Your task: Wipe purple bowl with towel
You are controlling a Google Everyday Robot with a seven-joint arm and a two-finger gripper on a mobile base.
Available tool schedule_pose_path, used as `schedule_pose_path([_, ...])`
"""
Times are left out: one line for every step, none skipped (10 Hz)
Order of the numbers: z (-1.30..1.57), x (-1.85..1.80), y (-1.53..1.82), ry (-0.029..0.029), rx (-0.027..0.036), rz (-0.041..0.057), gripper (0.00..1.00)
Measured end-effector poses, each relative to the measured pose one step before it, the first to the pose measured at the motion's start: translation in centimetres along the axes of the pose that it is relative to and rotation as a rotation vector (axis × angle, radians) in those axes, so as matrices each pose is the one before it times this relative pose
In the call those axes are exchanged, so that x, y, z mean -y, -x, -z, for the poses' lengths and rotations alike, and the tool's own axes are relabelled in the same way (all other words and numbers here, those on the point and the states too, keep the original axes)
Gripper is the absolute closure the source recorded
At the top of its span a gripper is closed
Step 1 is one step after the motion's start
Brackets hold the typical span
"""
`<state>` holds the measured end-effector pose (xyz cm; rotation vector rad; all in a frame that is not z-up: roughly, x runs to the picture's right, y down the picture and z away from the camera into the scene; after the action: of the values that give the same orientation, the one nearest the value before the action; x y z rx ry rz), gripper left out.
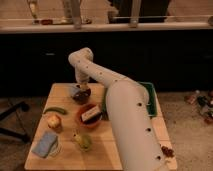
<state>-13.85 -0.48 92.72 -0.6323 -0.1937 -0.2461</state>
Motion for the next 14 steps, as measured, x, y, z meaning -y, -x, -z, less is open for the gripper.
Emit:
schedule_pose_path([-0.046, -0.015, 0.102, 0.00367, -0.00445, 0.00228, 1.00])
schedule_pose_path([-0.052, -0.008, 0.209, 0.00666, -0.00506, 0.00396, 1.00])
schedule_pose_path([-0.001, -0.099, -0.019, 0.00572, -0.00255, 0.00149, 1.00])
schedule_pose_path([0.025, -0.195, -0.063, 0.00787, -0.00232, 0.00072, 1.00])
schedule_pose_path([0.046, -0.256, -0.165, 0.00879, -0.00468, -0.00042, 1.00])
schedule_pose_path([-0.012, -0.282, -0.104, 0.00819, -0.00467, -0.00038, 1.00])
schedule_pose_path([0.005, -0.273, -0.087, 0.00614, -0.00364, -0.00560, 1.00])
schedule_pose_path([0.022, -0.290, -0.416, 0.00538, -0.00766, -0.00935, 1.00])
schedule_pose_path([0.055, -0.304, -0.587, 0.00449, -0.00889, -0.01448, 1.00])
schedule_pose_path([0.047, -0.320, -0.806, 0.00470, -0.00384, -0.01787, 1.00])
schedule_pose_path([0.050, -0.162, -1.012, 0.00088, -0.00899, -0.01580, 1.00])
schedule_pose_path([0.062, -0.168, -1.249, 0.00299, -0.01111, -0.02664, 1.00])
schedule_pose_path([0.123, 0.083, -0.179, -0.00225, 0.00097, -0.00871, 1.00])
schedule_pose_path([0.151, 0.113, -0.293, -0.00035, 0.00196, -0.01127, 1.00])
